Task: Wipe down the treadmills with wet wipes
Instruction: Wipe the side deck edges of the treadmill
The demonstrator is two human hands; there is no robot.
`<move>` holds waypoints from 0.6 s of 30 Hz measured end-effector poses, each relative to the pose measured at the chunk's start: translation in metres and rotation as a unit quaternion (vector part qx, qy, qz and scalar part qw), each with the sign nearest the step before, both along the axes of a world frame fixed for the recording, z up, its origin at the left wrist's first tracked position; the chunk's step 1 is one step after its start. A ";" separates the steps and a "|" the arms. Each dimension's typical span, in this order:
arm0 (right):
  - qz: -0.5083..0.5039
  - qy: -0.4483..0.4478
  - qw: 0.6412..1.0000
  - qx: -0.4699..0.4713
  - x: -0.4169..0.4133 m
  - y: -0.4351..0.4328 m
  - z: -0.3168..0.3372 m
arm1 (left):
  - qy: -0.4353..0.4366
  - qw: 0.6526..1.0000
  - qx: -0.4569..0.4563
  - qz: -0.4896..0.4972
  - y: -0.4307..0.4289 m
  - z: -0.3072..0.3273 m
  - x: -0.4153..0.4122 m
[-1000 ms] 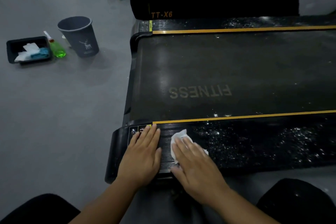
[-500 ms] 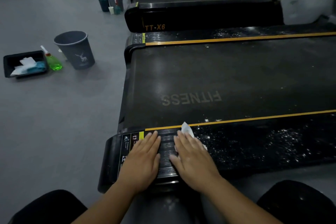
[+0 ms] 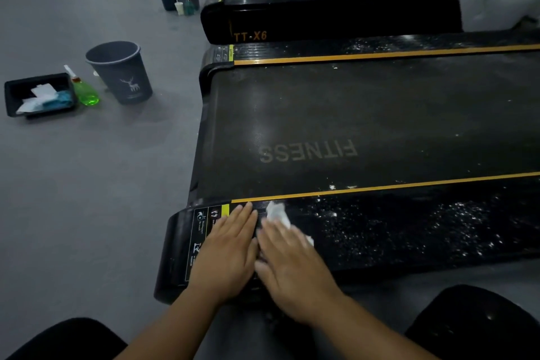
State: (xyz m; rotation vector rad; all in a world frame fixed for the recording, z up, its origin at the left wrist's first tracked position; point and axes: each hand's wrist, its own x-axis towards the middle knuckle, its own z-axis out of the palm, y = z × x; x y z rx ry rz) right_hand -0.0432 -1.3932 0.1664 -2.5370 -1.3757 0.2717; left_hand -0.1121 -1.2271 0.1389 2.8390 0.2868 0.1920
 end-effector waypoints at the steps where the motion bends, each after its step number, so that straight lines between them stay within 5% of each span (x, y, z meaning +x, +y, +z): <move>1: 0.027 -0.011 1.000 0.004 -0.007 -0.012 -0.001 | 0.003 1.000 -0.002 0.001 0.000 0.000 0.000; 7: -0.053 0.008 0.999 -0.010 0.045 -0.015 0.003 | 0.006 0.999 -0.032 0.025 -0.007 0.004 0.010; 12: 0.022 0.097 0.994 0.041 0.028 -0.014 0.007 | 0.010 0.999 -0.013 0.043 -0.012 0.003 0.007; 16: -0.038 -0.090 0.993 0.062 0.044 -0.034 -0.001 | 0.007 0.998 -0.010 0.055 -0.015 0.008 0.009; 18: -0.128 -0.082 0.987 0.058 0.052 -0.026 0.000 | 0.012 0.998 -0.010 0.056 -0.016 0.009 0.009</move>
